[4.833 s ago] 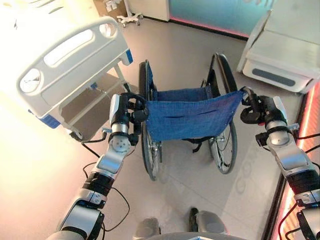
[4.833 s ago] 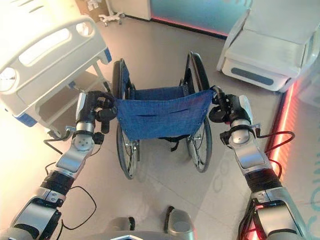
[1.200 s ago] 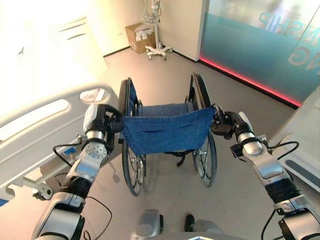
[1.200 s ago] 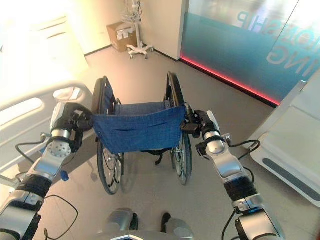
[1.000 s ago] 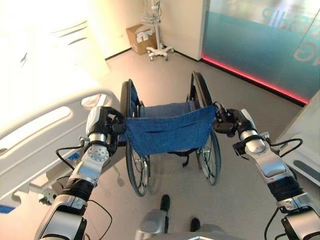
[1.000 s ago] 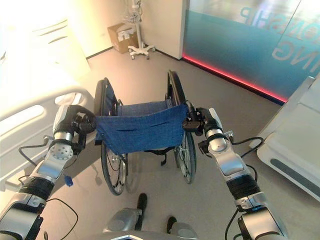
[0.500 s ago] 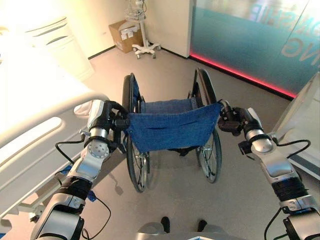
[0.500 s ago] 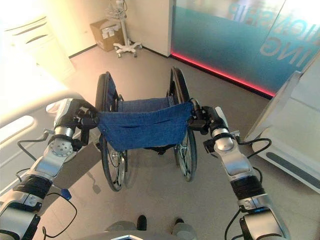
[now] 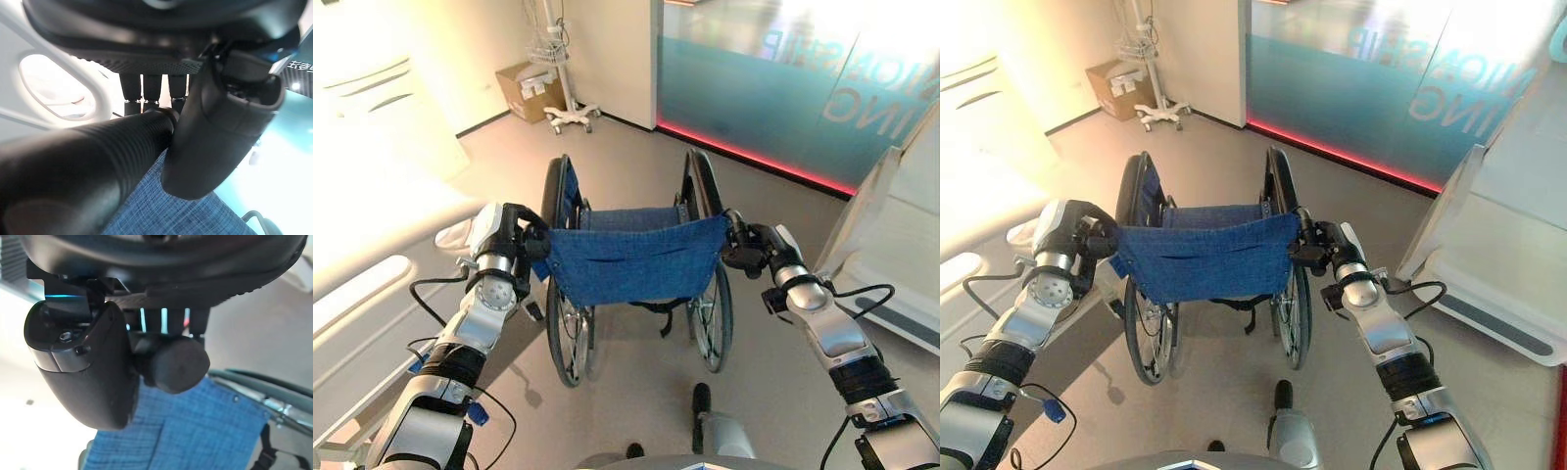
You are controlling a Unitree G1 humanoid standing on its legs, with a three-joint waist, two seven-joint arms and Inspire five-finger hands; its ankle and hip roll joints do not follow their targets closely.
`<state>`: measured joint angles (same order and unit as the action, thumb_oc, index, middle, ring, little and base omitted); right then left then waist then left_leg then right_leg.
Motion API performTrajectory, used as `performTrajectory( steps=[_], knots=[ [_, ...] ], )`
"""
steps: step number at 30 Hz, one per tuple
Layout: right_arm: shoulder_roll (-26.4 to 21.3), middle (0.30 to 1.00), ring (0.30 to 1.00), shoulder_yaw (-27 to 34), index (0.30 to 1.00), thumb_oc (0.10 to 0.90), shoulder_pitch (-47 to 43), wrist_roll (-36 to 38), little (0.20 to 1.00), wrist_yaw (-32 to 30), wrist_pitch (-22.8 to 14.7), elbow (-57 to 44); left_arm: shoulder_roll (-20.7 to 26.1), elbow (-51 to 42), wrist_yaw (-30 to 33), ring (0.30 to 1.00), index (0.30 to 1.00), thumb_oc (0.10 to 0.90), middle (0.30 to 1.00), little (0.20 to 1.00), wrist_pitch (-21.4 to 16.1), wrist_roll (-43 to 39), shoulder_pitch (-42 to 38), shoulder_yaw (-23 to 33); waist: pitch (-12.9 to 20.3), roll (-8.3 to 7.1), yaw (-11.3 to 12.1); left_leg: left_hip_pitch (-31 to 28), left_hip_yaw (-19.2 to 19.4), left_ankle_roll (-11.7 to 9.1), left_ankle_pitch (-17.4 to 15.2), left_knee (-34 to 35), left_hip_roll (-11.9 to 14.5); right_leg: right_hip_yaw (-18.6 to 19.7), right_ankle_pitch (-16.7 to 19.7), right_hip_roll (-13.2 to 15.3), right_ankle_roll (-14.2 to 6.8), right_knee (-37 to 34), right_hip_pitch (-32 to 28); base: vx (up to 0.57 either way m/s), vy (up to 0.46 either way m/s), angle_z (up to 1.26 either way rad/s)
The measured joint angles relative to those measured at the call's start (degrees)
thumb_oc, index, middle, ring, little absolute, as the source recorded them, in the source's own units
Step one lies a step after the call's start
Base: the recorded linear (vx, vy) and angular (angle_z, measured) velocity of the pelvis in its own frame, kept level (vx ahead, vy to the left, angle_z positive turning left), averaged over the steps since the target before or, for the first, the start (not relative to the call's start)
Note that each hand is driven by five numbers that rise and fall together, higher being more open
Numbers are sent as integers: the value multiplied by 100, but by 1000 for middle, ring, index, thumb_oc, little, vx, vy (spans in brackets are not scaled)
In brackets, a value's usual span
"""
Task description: Push the wheelchair next to the bed
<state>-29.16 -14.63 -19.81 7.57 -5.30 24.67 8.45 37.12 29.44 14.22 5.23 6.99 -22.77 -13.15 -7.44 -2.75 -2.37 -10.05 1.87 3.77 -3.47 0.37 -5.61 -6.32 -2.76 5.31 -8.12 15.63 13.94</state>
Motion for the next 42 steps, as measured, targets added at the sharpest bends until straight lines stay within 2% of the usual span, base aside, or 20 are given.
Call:
performTrajectory(
  steps=[1,2,3,4,5,6,8,9,11,15,20,22,23,26,28,31,33,37,39,42],
  knots=[
    [-24,300,300,35,300,400,-62,0,300,12,0,13,-49,-7,32,300,300,400,300,300,-5,-3,0,-7,-33,36,27,49,-49,-14,-114,-186,-5,103,212,-65,123,-105,-34,471,-267,15],
    [-63,300,300,48,300,400,-210,-3,300,21,3,75,-175,-8,43,300,300,400,300,300,6,-9,9,0,-47,262,98,207,-84,40,-274,-332,232,47,206,-235,338,-14,-103,606,-364,0],
    [-95,300,300,44,300,400,-253,-4,300,40,-11,155,-299,40,69,300,300,400,300,300,23,2,14,85,-82,437,139,193,53,-68,-330,-452,404,-77,-77,-318,826,528,-24,531,-320,25],
    [-215,300,300,-19,300,400,-243,-14,300,43,12,282,-439,113,144,300,300,400,300,300,75,21,-26,-10,-27,569,142,301,169,-472,-466,-1003,678,-265,-510,-445,1200,1459,-109,306,-208,60],
    [-278,300,300,-104,300,400,-251,-16,300,118,42,356,-118,-47,88,300,300,400,300,300,94,-62,-86,-232,3,-78,130,712,281,-603,-540,-2079,254,-29,-1007,12,804,743,-634,218,-127,68],
    [-326,300,300,-126,300,400,-267,-27,300,139,5,426,-200,-2,121,300,300,400,300,300,48,-78,-77,-208,-58,18,136,885,257,-676,-595,-2531,364,-62,-989,-107,833,650,-733,234,-102,51],
    [-369,300,300,-132,300,400,-328,-41,300,136,-11,460,-304,16,160,300,300,400,300,300,54,-82,-100,-235,-136,76,239,1863,290,-898,39,-4308,486,9,-772,-260,1024,246,-1099,273,-7,17],
    [-411,300,300,-116,300,400,-329,-48,300,131,-31,423,-365,8,179,300,300,400,300,300,21,-101,-4,-208,-234,98,327,2065,280,-710,17,-4372,476,144,-688,-321,973,27,-1287,281,54,-23],
    [-429,300,300,-167,300,400,-333,-49,300,132,-65,411,-358,-105,215,300,300,400,300,300,-4,-105,179,-116,-234,161,456,1944,314,-610,-15,-3172,466,264,-570,-441,956,-374,-1561,372,108,-33],
    [-426,300,300,-153,300,400,-363,-64,300,71,-67,394,-390,-238,239,300,300,400,300,300,-98,-103,261,22,-344,280,583,1843,303,-722,214,-720,442,466,-285,-729,1015,-1302,-2208,366,117,-16],
    [-426,300,300,2,300,400,-377,-94,300,73,-81,301,-428,-551,239,300,300,400,300,300,-97,-103,319,244,-320,371,802,1419,128,-685,237,-199,405,572,-527,-751,980,-1327,-2309,284,75,-29],
    [-420,300,300,46,300,400,-479,-127,300,77,-84,311,-444,-679,238,300,300,400,300,300,-98,-69,321,313,-289,443,792,1029,166,-204,861,276,458,518,-656,-759,714,-1110,-2234,243,40,-27],
    [-392,300,300,37,300,400,-567,-252,300,89,-85,388,-438,-749,233,300,300,400,300,300,-96,-33,310,364,-258,523,905,943,280,-15,1204,370,503,222,-762,-694,583,-987,-2176,223,55,-63],
    [-296,300,300,48,300,400,-689,-271,300,89,-96,500,-375,-815,227,300,300,400,300,300,-55,125,227,393,-249,351,1021,818,508,88,1058,447,326,-386,-889,-279,485,-783,-2044,220,81,-44],
    [-286,300,300,53,300,400,-747,-272,300,87,-96,500,-331,-776,209,300,300,400,300,300,-31,131,111,387,-247,347,956,809,563,190,973,440,281,-395,-905,-198,425,-449,-1937,213,88,-9],
    [-280,300,300,61,300,400,-724,-272,300,68,-99,633,-275,-577,172,300,300,400,300,300,26,177,-166,140,-259,382,944,606,579,312,854,432,314,-379,-881,-69,365,1084,-1340,211,30,1],
    [-279,300,300,27,300,400,-624,-272,300,52,-91,713,-273,-483,166,300,300,400,300,300,77,169,-225,-51,-271,413,801,345,478,408,669,415,281,-390,-876,287,289,1921,-944,327,-145,23],
    [-280,300,300,12,300,400,-581,-272,300,24,-90,698,-260,-398,141,300,300,400,300,300,97,114,-293,-118,-281,402,567,175,323,413,573,407,167,-53,-606,781,-77,780,-509,283,-208,24],
    [-279,300,300,6,300,400,-583,-272,300,23,-90,701,-267,-345,117,300,300,400,300,300,136,100,-332,-124,-281,381,430,136,135,389,521,388,124,185,-330,793,-260,-126,-442,398,-314,46],
    [-278,300,300,-47,300,400,-587,-272,300,37,-64,694,-257,-213,79,300,300,400,300,300,144,-47,-413,-148,-276,147,351,38,-19,366,360,318,-49,408,293,895,-324,-1190,-441,346,-342,37]
  ],
)
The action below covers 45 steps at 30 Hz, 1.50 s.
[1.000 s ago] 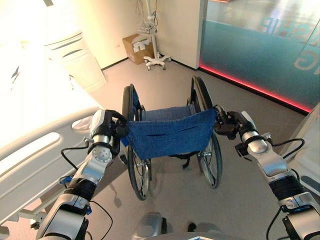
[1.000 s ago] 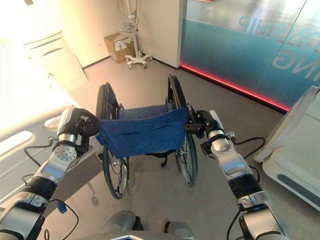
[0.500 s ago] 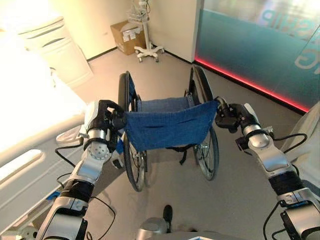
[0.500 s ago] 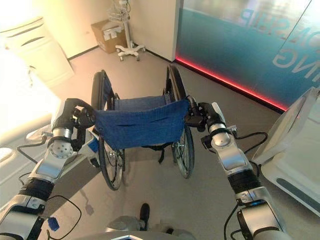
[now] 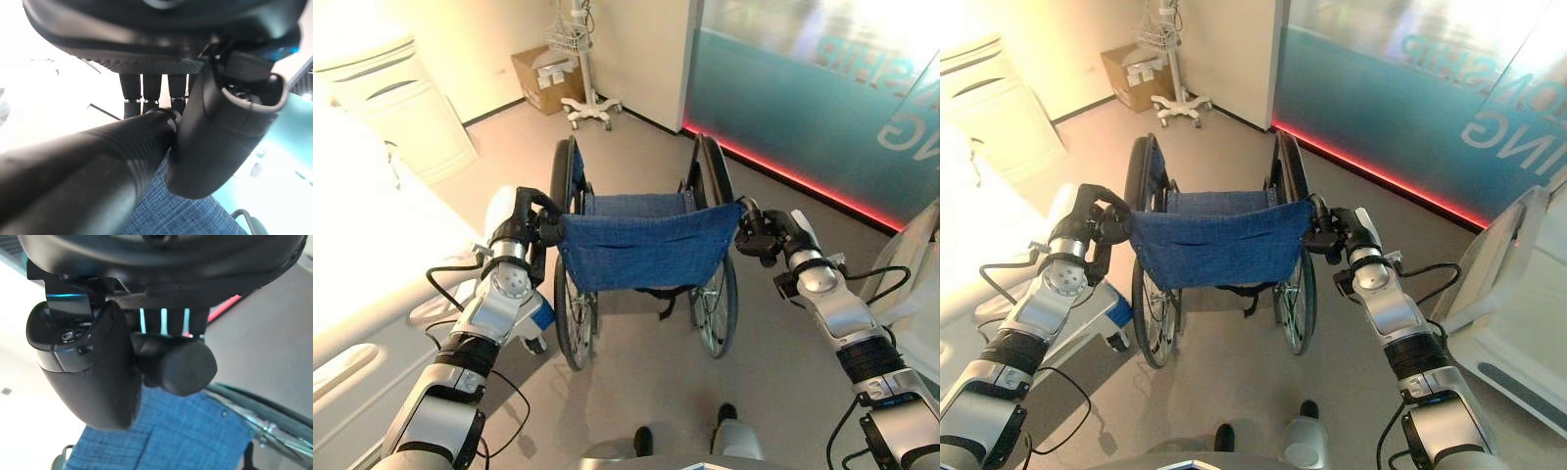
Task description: Push the wheelchair next to the bed
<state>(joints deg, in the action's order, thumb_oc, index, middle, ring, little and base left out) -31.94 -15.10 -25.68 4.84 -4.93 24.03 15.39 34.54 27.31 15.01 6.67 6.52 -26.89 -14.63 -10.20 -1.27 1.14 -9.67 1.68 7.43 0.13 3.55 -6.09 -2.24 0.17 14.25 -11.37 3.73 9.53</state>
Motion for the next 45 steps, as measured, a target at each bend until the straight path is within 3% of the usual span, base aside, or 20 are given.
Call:
performTrajectory(
  steps=[5,7,10,15,18,19,22,23,24,25,26,28,30,31,34,36,37,41,43,45],
  knots=[
    [-8,300,300,-98,300,400,-57,-56,300,95,157,12,-22,89,-93,300,300,400,300,300,18,-67,32,62,107,-283,-45,-6,-396,-356,-432,-509,2,-53,225,-146,129,31,-458,374,-413,54],
    [-71,300,300,-125,300,400,-52,-234,300,169,217,14,-153,69,-106,300,300,400,300,300,50,-58,60,100,112,-234,-89,102,-634,-527,-700,-796,258,-307,383,-325,265,85,-697,291,-414,84],
    [-273,300,300,-128,300,400,-97,-250,300,237,230,31,-219,-250,-109,300,300,400,300,300,62,-78,191,207,151,-77,40,288,-604,-849,-763,-1149,842,-821,121,-775,652,156,-820,226,-447,64],
    [-355,300,300,-227,300,400,-436,-517,300,322,96,582,-463,-286,-98,300,300,400,300,300,5,-179,266,231,151,-77,352,629,-500,-890,-699,-1856,1103,-1203,-338,-1047,965,417,-875,209,-332,38],
    [-344,300,300,-286,300,400,-442,-683,300,328,-51,855,-490,-398,-98,300,300,400,300,300,-49,-231,336,196,43,-312,482,1142,-308,-869,-548,-3009,1055,-1293,-511,-1052,1124,277,-1198,212,-197,35],
    [-327,300,300,-359,300,400,-436,-685,300,329,-94,931,-483,-504,-75,300,300,400,300,300,-76,-246,513,217,38,-413,555,1210,-385,-886,-562,-2991,858,-1262,-497,-1021,1123,178,-1323,212,-134,-1],
    [-314,300,300,-402,300,400,-424,-927,300,289,-203,999,-512,-789,-66,300,300,400,300,300,-96,-397,877,265,62,-309,679,1454,-93,-928,-538,-2162,394,-1184,-525,-1106,1172,-165,-1568,309,-112,5],
    [-397,300,300,-412,300,400,-508,-1001,300,242,-182,1040,-592,-815,-64,300,300,400,300,300,-141,-409,862,270,35,-323,754,1613,-99,-969,-439,-1373,42,-996,-467,-1111,1171,-286,-1619,211,-54,1],
    [-425,300,300,-418,300,400,-563,-1019,300,243,-180,1075,-625,-822,-64,300,300,400,300,300,-140,-409,858,274,17,-266,789,1693,-93,-1037,-392,-1129,-30,-891,-452,-1161,1196,-324,-1651,259,-47,-28],
    [-442,300,300,-427,300,400,-739,-1123,300,242,-159,1189,-725,-868,-63,300,300,400,300,300,-144,-418,869,334,-51,-10,934,1863,42,-1283,-225,-705,-11,-727,-455,-1363,1246,-420,-1766,231,-14,-48],
    [-454,300,300,-429,300,400,-818,-1123,300,242,-153,1235,-766,-889,-62,300,300,400,300,300,-144,-427,882,374,-64,124,997,1938,83,-1331,-167,-694,47,-719,-464,-1449,1265,-436,-1791,228,-3,-63],
    [-414,300,300,-551,300,400,-966,-1119,300,245,-279,1429,-720,-932,-55,300,300,400,300,300,-148,-497,955,450,-51,232,1288,2185,230,-1196,-106,-1256,216,-746,-501,-1490,1313,-394,-1843,289,6,-87],
    [-402,300,300,-593,300,400,-1027,-1120,300,284,-324,1391,-610,-1033,-53,300,300,400,300,300,-213,-519,1010,550,-42,180,1388,1987,334,-1191,-104,-1337,303,-768,-661,-1456,1192,-334,-1880,373,7,-51],
    [-374,300,300,-593,300,400,-1006,-1119,300,344,-366,1370,-577,-1131,-55,300,300,400,300,300,-210,-513,1098,615,-21,186,1381,1476,356,-1183,-102,-943,330,-756,-862,-1452,1092,-171,-1929,222,0,-3],
    [-316,300,300,-544,300,400,-957,-1113,300,386,-451,1367,-472,-1238,-63,300,300,400,300,300,-183,-511,1095,657,41,173,1318,977,592,-85,577,-308,330,-839,-1383,-1304,745,950,-1733,321,-19,0],
    [-308,300,300,-456,300,400,-884,-1113,300,384,-474,1348,-425,-1240,-70,300,300,400,300,300,-145,-506,1024,585,58,268,1276,758,492,-38,586,-80,419,-1138,-1382,-1081,483,2600,-932,228,-148,11],
    [-297,300,300,-388,300,400,-811,-1113,300,377,-476,1336,-420,-1240,-71,300,300,400,300,300,-161,-502,987,540,62,242,1208,702,452,1,575,-101,367,-1226,-1366,-818,458,2967,-737,214,-254,30],
    [-293,300,300,-373,300,400,-719,-1105,300,295,-489,1356,-390,-892,-100,300,300,400,300,300,-217,-513,665,356,36,241,970,526,134,30,353,-245,257,-1176,-1184,-162,234,2175,-452,264,-415,43],
    [-275,300,300,-361,300,400,-735,-1090,300,181,-486,1337,-302,-674,-138,300,300,400,300,300,-218,-560,346,264,-25,102,814,526,-92,29,250,-318,165,-820,-607,24,-27,774,-370,287,-378,58],
    [-203,300,300,-341,300,400,-773,-1089,300,152,-473,1310,-221,-607,-138,300,300,400,300,300,-213,-638,230,260,-88,-21,715,465,-260,1,177,-320,80,-658,-109,131,-80,86,-314,324,-475,48]
  ],
)
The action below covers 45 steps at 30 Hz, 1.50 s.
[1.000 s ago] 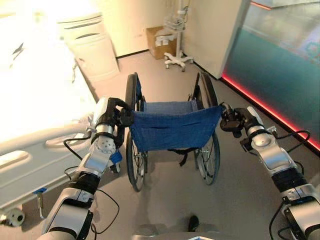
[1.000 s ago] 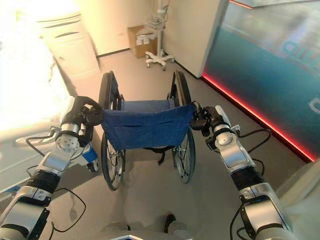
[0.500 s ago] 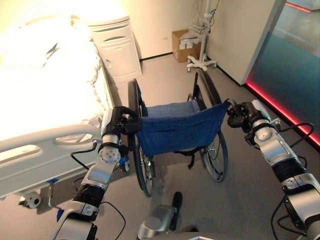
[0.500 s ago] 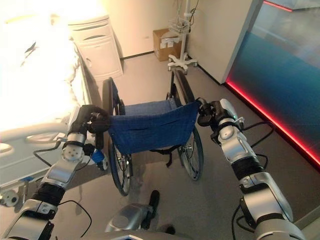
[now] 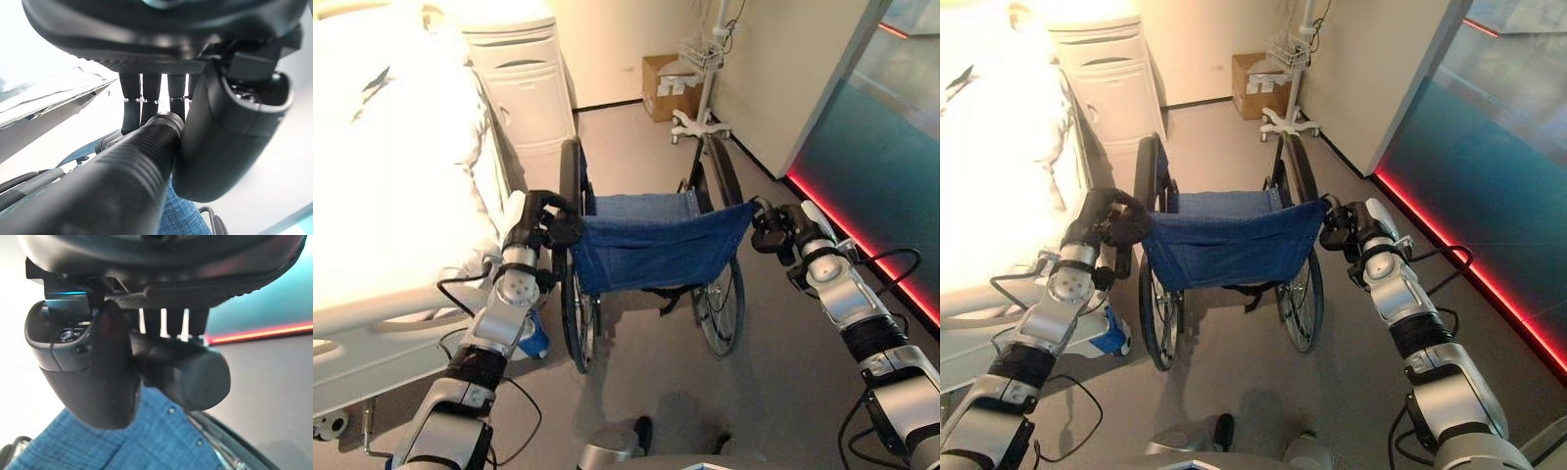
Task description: Push the wheelchair next to the bed
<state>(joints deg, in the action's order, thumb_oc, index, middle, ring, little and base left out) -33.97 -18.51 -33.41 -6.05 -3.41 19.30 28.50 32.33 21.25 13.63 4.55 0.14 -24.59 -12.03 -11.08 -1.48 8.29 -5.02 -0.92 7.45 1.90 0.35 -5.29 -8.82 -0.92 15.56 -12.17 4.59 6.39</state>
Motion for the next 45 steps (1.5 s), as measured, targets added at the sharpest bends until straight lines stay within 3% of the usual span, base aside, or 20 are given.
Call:
performTrajectory(
  steps=[2,5,6,9,20,24,26,27,29,32,33,34,35,36,37,39,41,43,44,45],
  knots=[
    [24,300,300,23,300,400,27,0,300,1,126,-163,40,0,0,300,300,400,300,300,-5,-28,1,51,-16,-117,-149,-32,-334,-61,-119,-98,-83,263,394,-38,30,-434,-56,285,-488,65],
    [37,300,300,91,300,400,104,-6,300,9,294,-324,-32,-13,-16,300,300,400,300,300,34,-31,9,104,-8,-216,-320,26,-715,-191,-323,-297,-95,199,371,-319,106,-36,-203,268,-387,80],
    [24,300,300,173,300,400,260,-18,300,37,395,-575,45,-146,-47,300,300,400,300,300,83,-73,63,100,84,-396,-412,66,-685,-297,-422,-390,-105,153,286,-451,311,45,-350,239,-283,79],
    [-203,300,300,233,300,400,389,-15,300,89,252,-760,-63,-310,-48,300,300,400,300,300,122,-103,227,162,86,-171,-421,197,-577,-492,-534,-572,210,-242,172,-678,527,-94,-649,184,-426,61],
    [-280,300,300,436,300,400,351,53,300,28,-312,-114,-410,37,96,300,300,400,300,300,63,-181,-22,-113,106,19,-464,304,421,-838,-399,-635,784,-852,-632,-1134,972,286,-876,147,-223,51],
    [-295,300,300,403,300,400,353,42,300,3,-360,-97,-448,-1,179,300,300,400,300,300,65,-257,100,-132,109,61,-416,410,274,-936,-470,-922,725,-529,-817,-1167,1025,542,-791,212,-145,5],
    [-290,300,300,389,300,400,328,9,300,-30,-350,-41,-463,26,214,300,300,400,300,300,57,-264,141,-170,14,-144,-351,988,233,-1116,-514,-1935,483,105,-738,-1172,1146,388,-857,295,-130,-11],
    [-316,300,300,371,300,400,323,-20,300,-30,-330,-31,-492,-18,218,300,300,400,300,300,46,-266,158,-162,4,-184,-271,1154,290,-1180,-535,-1755,185,382,-618,-1070,1152,155,-977,359,-97,-28],
    [-405,300,300,370,300,400,320,-21,300,-28,-329,-20,-572,-87,215,300,300,400,300,300,20,-329,303,-153,-58,10,-172,1240,557,-1205,-482,-943,140,362,-603,-1080,1163,-128,-1261,382,-56,-54],
    [-459,300,300,323,300,400,316,-20,300,-1,-276,-26,-751,-472,215,300,300,400,300,300,-2,-326,841,20,104,614,120,1410,799,-1303,-498,-768,479,21,-619,-1265,1083,-252,-1492,235,2,-90],
    [-457,300,300,245,300,400,318,-18,300,-2,-276,-33,-748,-576,216,300,300,400,300,300,-10,-325,936,81,120,649,211,1449,845,-1202,-425,-864,559,16,-639,-1312,986,-232,-1579,343,12,-87],
    [-413,300,300,214,300,400,233,-7,300,-1,-263,43,-699,-606,216,300,300,400,300,300,-6,-311,932,132,130,600,259,1444,969,-1204,-424,-796,595,-229,-923,-1332,964,799,-1312,355,0,-28],
    [-341,300,300,226,300,400,196,-7,300,-1,-258,103,-619,-588,209,300,300,400,300,300,0,-311,857,122,136,461,240,1413,956,-1219,-435,-735,530,-398,-1162,-1302,999,1286,-1185,460,13,-16],
    [-204,300,300,236,300,400,143,-2,300,0,-257,144,-393,-611,180,300,300,400,300,300,3,-328,667,139,122,-2,237,1383,1119,-1193,-419,-677,256,-531,-1624,-1167,1245,1077,-1250,315,15,-3],
    [-169,300,300,258,300,400,112,4,300,6,-264,158,-426,-593,167,300,300,400,300,300,-6,-324,659,219,88,-38,234,1372,1159,-1015,-303,-713,200,-460,-1690,-1168,904,872,-1422,318,24,-18],
    [-155,300,300,248,300,400,141,5,300,29,-245,165,-432,-566,148,300,300,400,300,300,12,-316,672,217,65,-44,285,1207,1183,-679,-85,-778,204,-387,-1654,-1193,832,652,-1668,248,18,-20],
    [-129,300,300,264,300,400,299,32,300,36,-271,171,-433,-665,123,300,300,400,300,300,3,-267,784,219,160,-165,353,954,1237,-374,-98,-647,48,-434,-1613,-1044,482,723,-1907,213,32,-27],
    [-149,300,300,286,300,400,286,23,300,27,-315,196,-465,-639,151,300,300,400,300,300,10,-257,757,170,216,163,290,844,1054,152,107,-491,199,-626,-1429,-942,140,2311,-1175,173,-63,-3],
    [-146,300,300,303,300,400,292,25,300,28,-315,211,-445,-595,150,300,300,400,300,300,7,-262,694,112,217,179,300,682,970,200,186,-264,152,-665,-1316,-705,135,3185,-752,200,-136,15],
    [-145,300,300,327,300,400,311,25,300,27,-314,215,-449,-566,151,300,300,400,300,300,4,-262,652,105,211,167,268,611,867,197,198,-212,117,-704,-1344,-595,162,3284,-642,213,-236,17]
  ],
)
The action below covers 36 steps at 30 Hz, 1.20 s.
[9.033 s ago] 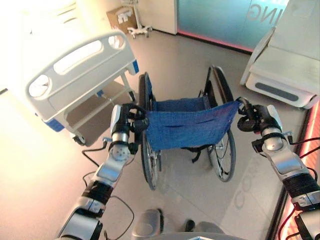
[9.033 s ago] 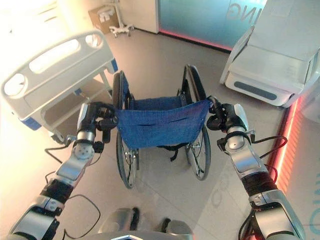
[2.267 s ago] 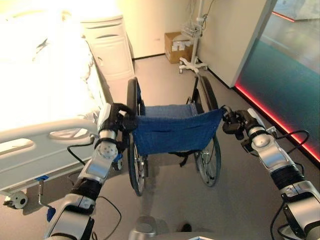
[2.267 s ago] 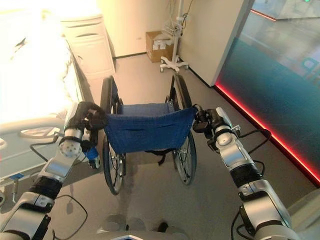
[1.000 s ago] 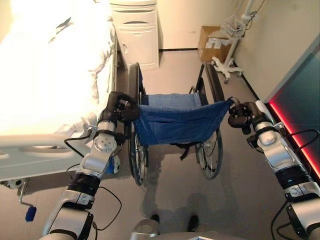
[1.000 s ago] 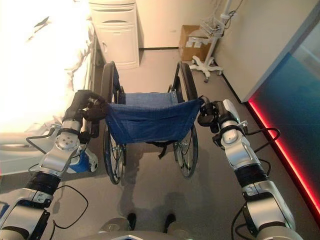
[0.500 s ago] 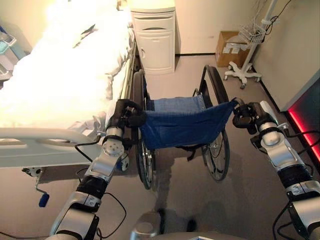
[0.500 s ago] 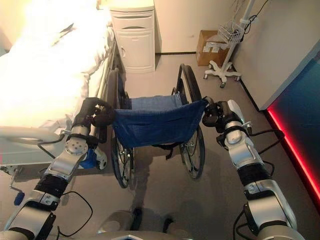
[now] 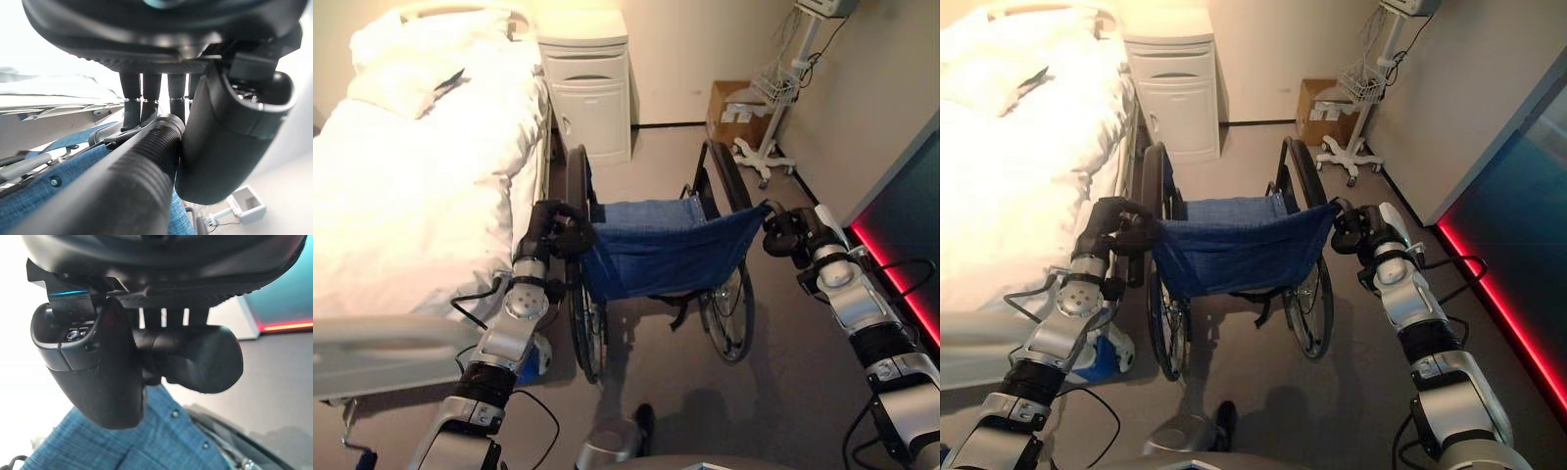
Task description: Push the wheelchair next to the bed
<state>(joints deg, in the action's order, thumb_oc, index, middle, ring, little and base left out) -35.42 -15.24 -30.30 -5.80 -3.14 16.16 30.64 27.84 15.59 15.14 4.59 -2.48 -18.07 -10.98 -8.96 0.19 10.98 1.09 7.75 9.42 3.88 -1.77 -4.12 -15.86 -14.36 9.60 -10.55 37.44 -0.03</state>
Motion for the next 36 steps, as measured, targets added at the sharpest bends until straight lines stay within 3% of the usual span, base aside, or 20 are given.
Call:
performTrajectory(
  steps=[3,4,5,7,9,12,13,14,15,16,17,18,19,21,28,31,36],
  knots=[
    [11,300,300,98,300,400,27,9,300,-35,-7,47,10,305,-8,300,300,400,300,300,-4,-3,-361,-202,-53,86,-131,-203,-718,3,28,80,-66,-12,-6,90,46,-718,199,265,-384,40],
    [10,300,300,102,300,400,15,101,300,-110,-25,108,33,511,-30,300,300,400,300,300,5,-25,-616,-317,-108,181,-246,-279,-1073,-23,16,64,-25,-8,163,-11,171,-1526,157,211,-311,54],
    [3,300,300,99,300,400,20,159,300,-153,-24,115,38,597,-54,300,300,400,300,300,6,-59,-719,-359,-121,175,-308,-299,-1185,-41,11,68,-41,2,295,8,145,-1866,167,271,-366,78],
    [13,300,300,101,300,400,20,213,300,-225,-24,118,43,773,-101,300,300,400,300,300,20,-59,-958,-421,-206,57,-412,-419,-1398,-79,-20,107,-117,108,784,151,62,-2589,313,316,-430,53],
    [70,300,300,134,300,400,17,225,300,-236,-19,51,82,723,-116,300,300,400,300,300,84,-56,-973,-364,-247,-9,-554,-499,-1605,-113,-117,140,-118,309,1515,241,-49,-3939,348,296,-492,46],
    [84,300,300,271,300,400,151,216,300,-252,100,-163,15,729,-131,300,300,400,300,300,87,-17,-931,-320,-305,-120,-770,-528,-2145,-240,-236,18,-182,982,1672,204,-120,-3987,218,138,-407,92],
    [112,300,300,294,300,400,175,208,300,-252,204,-296,96,591,-142,300,300,400,300,300,87,-16,-890,-269,-301,-273,-801,-526,-2221,-343,-294,15,-203,1035,1663,121,-94,-3706,201,143,-328,68],
    [110,300,300,307,300,400,222,208,300,-251,232,-398,134,512,-145,300,300,400,300,300,89,-20,-861,-247,-281,-379,-824,-483,-2185,-409,-348,-11,-204,990,1660,78,-86,-3651,110,247,-402,87],
    [106,300,300,357,300,400,300,209,300,-245,255,-533,186,460,-193,300,300,400,300,300,89,-53,-860,-215,-252,-602,-903,-397,-1925,-504,-463,-64,-204,851,1659,61,2,-3642,-212,191,-231,85],
    [60,300,300,361,300,400,284,209,300,-225,265,-565,119,464,-190,300,300,400,300,300,82,-52,-861,-173,-274,-573,-949,-355,-1627,-578,-543,-155,-63,772,1635,24,171,-3779,-362,192,-250,93],
    [-40,300,300,353,300,400,211,204,300,-177,271,-581,48,477,-189,300,300,400,300,300,124,-64,-877,-167,-263,-429,-980,-307,-949,-662,-632,-182,308,598,1570,-65,284,-3782,-422,113,-225,67],
    [-105,300,300,349,300,400,176,190,300,-150,270,-580,2,479,-184,300,300,400,300,300,143,-90,-862,-173,-267,-389,-999,-326,-700,-723,-636,-183,471,519,1537,-113,333,-3783,-449,97,-265,65],
    [-235,300,300,349,300,400,131,182,300,-109,253,-548,-112,496,-160,300,300,400,300,300,152,-172,-856,-180,-224,-235,-996,-330,-626,-919,-536,-185,641,388,1458,-227,399,-3769,-486,71,-304,52],
    [-347,300,300,344,300,400,72,166,300,-73,194,-377,-257,505,-98,300,300,400,300,300,163,-183,-870,-266,-197,-140,-927,-294,-646,-1079,-445,-223,744,258,1350,-386,482,-3773,-566,31,-250,52],
    [-427,300,300,313,300,400,-17,165,300,-72,-29,-30,-344,530,-1,300,300,400,300,300,165,-256,-931,-398,-176,-106,-983,-259,-518,-1276,-291,-143,968,59,1049,-696,705,-3718,-737,37,-138,40],
    [-431,300,300,312,300,400,22,165,300,-70,-45,-26,-398,716,-2,300,300,400,300,300,145,-269,-987,-430,-175,-113,-1130,-211,-201,-1253,-87,-152,954,-116,920,-730,765,-3707,-817,69,-141,42],
    [-426,300,300,263,300,400,108,144,300,-69,-85,-25,-409,732,5,300,300,400,300,300,141,-360,-834,-445,-154,-299,-1082,108,-245,-1347,70,-887,779,-183,730,-479,860,-3509,-765,133,-114,8]
  ],
)
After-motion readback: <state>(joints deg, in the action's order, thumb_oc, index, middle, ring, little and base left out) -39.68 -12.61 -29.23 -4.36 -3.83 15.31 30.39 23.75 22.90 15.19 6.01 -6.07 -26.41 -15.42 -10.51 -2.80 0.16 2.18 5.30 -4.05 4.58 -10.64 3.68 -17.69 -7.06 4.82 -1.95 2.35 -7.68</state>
